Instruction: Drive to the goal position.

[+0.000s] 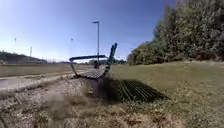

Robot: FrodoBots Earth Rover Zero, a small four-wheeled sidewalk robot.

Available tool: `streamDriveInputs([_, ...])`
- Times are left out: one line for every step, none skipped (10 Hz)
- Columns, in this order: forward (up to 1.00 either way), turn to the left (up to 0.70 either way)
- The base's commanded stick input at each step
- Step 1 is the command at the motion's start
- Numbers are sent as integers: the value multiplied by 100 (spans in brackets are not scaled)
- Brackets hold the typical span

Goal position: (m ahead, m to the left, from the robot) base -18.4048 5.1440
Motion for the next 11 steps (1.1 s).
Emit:
streamDriveInputs([-70, 0])
streamDriveInputs([-70, 0])
streamDriveInputs([-70, 0])
streamDriveInputs([-70, 0])
streamDriveInputs([-70, 0])
streamDriveInputs([-70, 0])
streamDriveInputs([-63, 0])
streamDriveInputs([-25, 0])
streamDriveInputs([0, 0])
streamDriveInputs([0, 0])
streamDriveInputs([38, 0])
